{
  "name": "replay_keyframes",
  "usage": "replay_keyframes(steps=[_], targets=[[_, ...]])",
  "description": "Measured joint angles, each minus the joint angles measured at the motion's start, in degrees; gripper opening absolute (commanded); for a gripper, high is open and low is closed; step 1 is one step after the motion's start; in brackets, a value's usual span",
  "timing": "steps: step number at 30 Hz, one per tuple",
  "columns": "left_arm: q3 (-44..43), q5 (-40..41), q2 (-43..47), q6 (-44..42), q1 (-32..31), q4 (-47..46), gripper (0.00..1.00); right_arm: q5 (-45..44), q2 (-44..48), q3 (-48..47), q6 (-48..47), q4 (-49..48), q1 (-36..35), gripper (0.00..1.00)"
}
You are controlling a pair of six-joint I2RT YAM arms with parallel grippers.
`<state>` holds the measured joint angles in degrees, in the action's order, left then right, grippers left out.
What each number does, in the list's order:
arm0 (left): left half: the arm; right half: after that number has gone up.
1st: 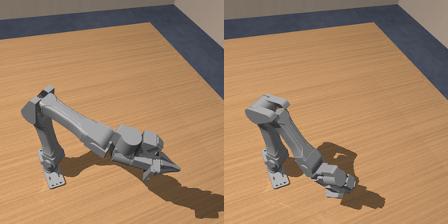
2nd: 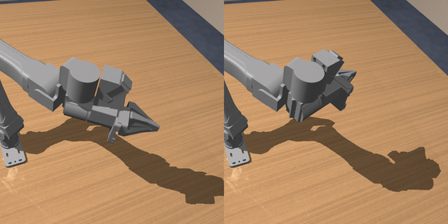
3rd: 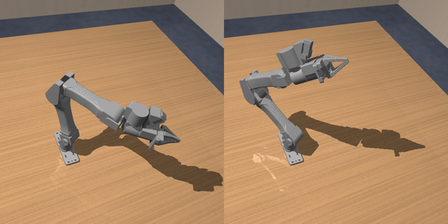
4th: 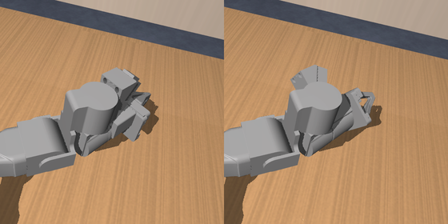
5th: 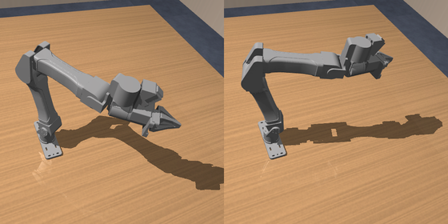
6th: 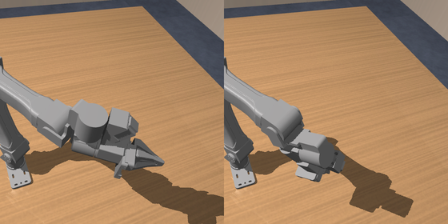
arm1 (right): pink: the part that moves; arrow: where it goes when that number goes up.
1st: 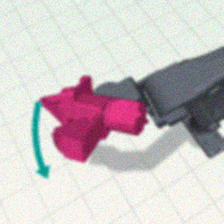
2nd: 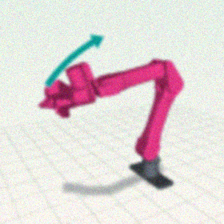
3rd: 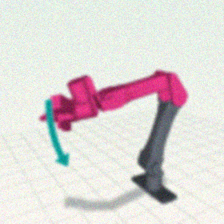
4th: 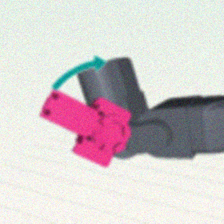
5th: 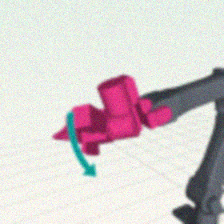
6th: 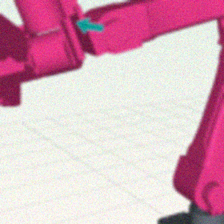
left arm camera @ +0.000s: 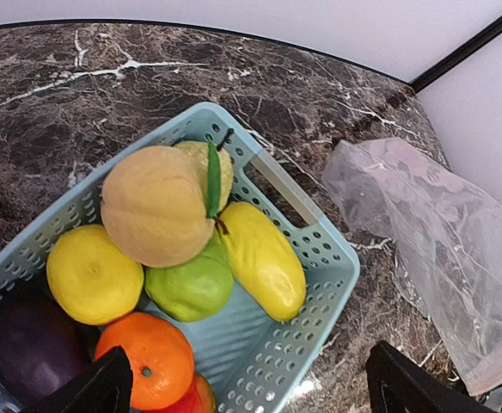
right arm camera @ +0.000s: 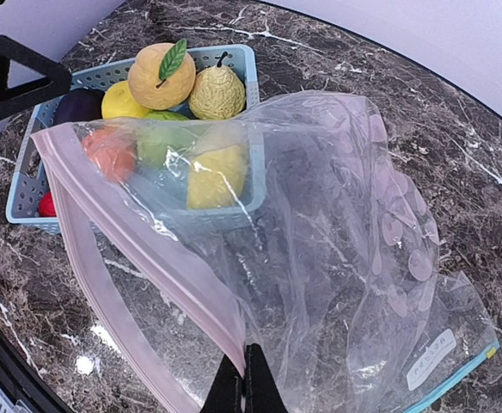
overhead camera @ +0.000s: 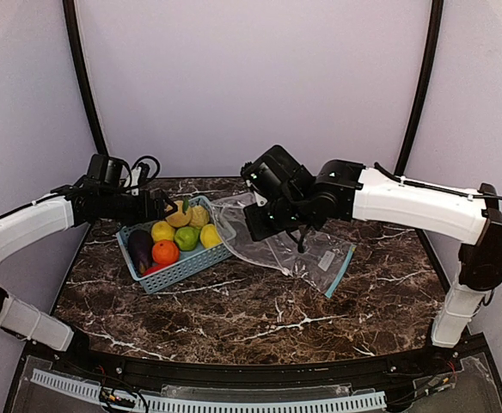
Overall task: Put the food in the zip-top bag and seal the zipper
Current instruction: Pick up the fake fruit from the bin.
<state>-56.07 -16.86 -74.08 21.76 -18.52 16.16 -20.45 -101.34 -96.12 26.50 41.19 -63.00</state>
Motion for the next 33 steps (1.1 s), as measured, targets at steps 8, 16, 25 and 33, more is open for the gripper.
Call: replay_keyframes(steps=[8, 16, 25, 33], targets=[[-6.1, -1.4, -13.6, -3.3, 4.2, -4.2, 0.93, 0.7, 0.0, -0.5, 0.6, 0.0, 0.0, 0.0], [-10.6, -3.5, -22.9, -5.3, 5.9, -5.2, 0.92, 1.2, 0.0, -0.6, 0.9, -0.1, 0.0, 0.0], [-11.8, -5.7, -26.2, -5.3, 5.9, -7.0, 0.92, 1.2, 0.0, -0.6, 1.0, -0.1, 0.0, 0.0], [-11.8, -6.9, -28.0, -4.5, 5.9, -8.4, 0.87, 1.2, 0.0, -0.6, 1.0, -0.2, 0.0, 0.0]])
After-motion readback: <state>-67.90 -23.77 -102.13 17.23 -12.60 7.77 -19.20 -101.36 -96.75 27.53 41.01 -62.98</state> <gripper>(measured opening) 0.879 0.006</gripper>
